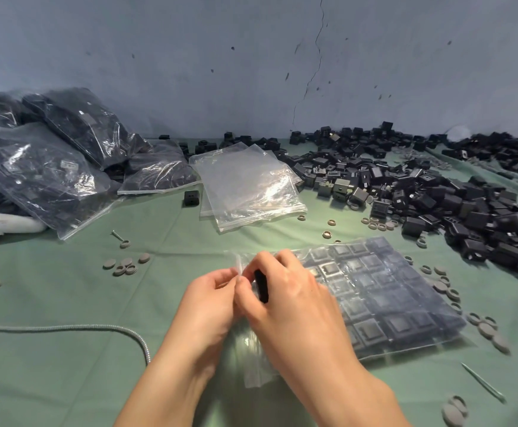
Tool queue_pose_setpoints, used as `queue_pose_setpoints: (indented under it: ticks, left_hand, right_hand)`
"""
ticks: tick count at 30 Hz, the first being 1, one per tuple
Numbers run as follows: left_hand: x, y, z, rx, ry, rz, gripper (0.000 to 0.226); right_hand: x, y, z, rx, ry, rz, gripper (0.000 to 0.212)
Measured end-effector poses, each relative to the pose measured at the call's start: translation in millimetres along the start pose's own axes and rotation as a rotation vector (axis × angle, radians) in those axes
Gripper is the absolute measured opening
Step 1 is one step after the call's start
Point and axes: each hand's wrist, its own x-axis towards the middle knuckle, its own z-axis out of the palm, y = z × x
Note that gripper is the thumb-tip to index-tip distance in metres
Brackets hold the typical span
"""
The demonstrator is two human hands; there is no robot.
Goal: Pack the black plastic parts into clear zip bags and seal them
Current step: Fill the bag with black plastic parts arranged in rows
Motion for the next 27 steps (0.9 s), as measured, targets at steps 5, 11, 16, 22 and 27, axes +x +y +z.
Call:
queue_pose_setpoints:
  ticks: [5,11,16,22,27]
  left_hand:
    - [1.4,0.9,4.5,-0.035,0.076,-0.001,0.028]
    - [-0.7,7.4,2.0,-0.284,0.202,-0.01,0.02]
    - [2.2,12.6,8.6,-0.423,0.101,-0.08,0.021]
    - [4.0,20.6,12.7,-0.493,-0.053,-0.177,0.04]
    - [12.3,21.3,13.2,-0.549,-0.147,-0.256,0.045]
  right_hand:
    - [10.3,13.9,-7.4,0.174,0.033,0.047,0.028]
    - [26.1,52.2,-31.2,0.848,0.128,0.471,0.016]
    - [31.2,67.3,-43.4,1.355,0.201,0.786,0.009]
    - [29.7,74.3,-52.5,1.818,0.167,0.934,0.012]
    - [38.3,78.8,-52.0,1.967,0.196,0.946,0.017]
